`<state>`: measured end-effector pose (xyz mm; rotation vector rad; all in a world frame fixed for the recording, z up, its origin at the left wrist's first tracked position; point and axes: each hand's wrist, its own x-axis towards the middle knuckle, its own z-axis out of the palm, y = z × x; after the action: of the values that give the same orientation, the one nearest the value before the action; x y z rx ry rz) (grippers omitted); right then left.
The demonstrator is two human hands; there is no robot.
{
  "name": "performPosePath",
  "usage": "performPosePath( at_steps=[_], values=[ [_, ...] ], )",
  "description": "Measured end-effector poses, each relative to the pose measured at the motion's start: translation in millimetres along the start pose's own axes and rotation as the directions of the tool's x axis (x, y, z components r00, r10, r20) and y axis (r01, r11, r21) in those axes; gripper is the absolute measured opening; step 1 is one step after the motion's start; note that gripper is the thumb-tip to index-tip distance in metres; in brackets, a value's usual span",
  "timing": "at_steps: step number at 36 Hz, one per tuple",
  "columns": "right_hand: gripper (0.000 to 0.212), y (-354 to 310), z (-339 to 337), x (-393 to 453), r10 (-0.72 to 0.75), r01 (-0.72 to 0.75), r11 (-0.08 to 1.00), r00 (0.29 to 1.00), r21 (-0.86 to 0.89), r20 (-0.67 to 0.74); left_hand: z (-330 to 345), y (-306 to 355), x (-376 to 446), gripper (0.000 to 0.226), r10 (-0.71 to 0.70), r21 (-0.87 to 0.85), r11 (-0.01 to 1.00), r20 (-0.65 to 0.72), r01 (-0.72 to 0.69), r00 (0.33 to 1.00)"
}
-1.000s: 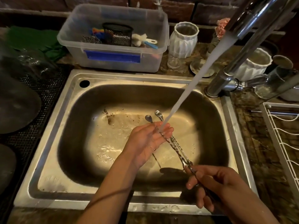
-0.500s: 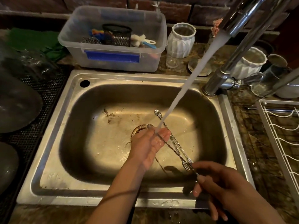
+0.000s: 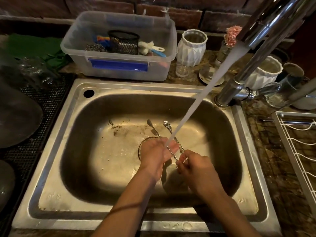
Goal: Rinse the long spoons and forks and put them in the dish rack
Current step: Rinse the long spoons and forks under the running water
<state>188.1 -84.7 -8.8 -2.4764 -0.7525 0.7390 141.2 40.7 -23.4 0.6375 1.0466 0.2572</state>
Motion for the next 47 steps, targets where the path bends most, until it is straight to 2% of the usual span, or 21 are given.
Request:
performPosePath(
  at_steps=[3,6,8,19,24,31,34,38,47],
  values=[
    [0.013,-5.4,1.1,10.6,-0.006,0.005,0.997,1.0,-0.078,-0.011,3.3,0.7,6.6,0.015,-0.003,0.058,0.998,-0.033,0.005,0.999],
    [0.011,-10.0,-0.5,19.6,-0.029,0.03,0.998,0.999,-0.057,0.027,5.1,-2.6,10.3,0.018,0.008,0.162,0.987,-0.027,-0.003,1.0],
    [0.012,-9.3,-2.0,25.4,-0.046,0.048,0.997,0.998,-0.055,0.042,5.4,-4.0,10.7,0.023,0.005,0.161,0.987,-0.012,-0.003,1.0],
    [0.018,23.5,-10.0,54.2,0.096,-0.1,0.984,0.995,-0.149,-0.035,-9.6,1.1,15.9,0.017,-0.103,0.078,0.991,-0.041,0.106,0.994],
    [0.016,31.1,-5.3,63.1,0.185,-0.181,0.961,0.983,-0.211,0.0,-10.3,4.9,11.3,0.018,-0.118,0.117,0.986,-0.047,0.123,0.992],
    [0.019,31.9,-2.9,64.0,0.209,-0.186,0.923,0.977,-0.338,0.033,-14.3,9.4,2.9,0.025,-0.139,0.239,0.959,-0.067,0.151,0.988],
    [0.021,29.1,-6.6,60.4,0.213,-0.183,0.928,0.975,-0.325,0.058,-16.6,12.3,-1.1,0.033,-0.12,0.278,0.951,-0.069,0.134,0.99],
    [0.027,26.6,-14.9,50.7,0.198,-0.185,0.943,0.98,-0.277,0.018,-19.8,17.1,-8.5,0.039,-0.12,0.33,0.933,-0.084,0.141,0.989],
    [0.022,22.1,-40.3,24.3,0.132,-0.135,0.986,0.991,-0.097,-0.029,-18.8,28.0,-32.9,0.033,-0.019,0.44,0.897,-0.067,0.047,0.998]
  ],
)
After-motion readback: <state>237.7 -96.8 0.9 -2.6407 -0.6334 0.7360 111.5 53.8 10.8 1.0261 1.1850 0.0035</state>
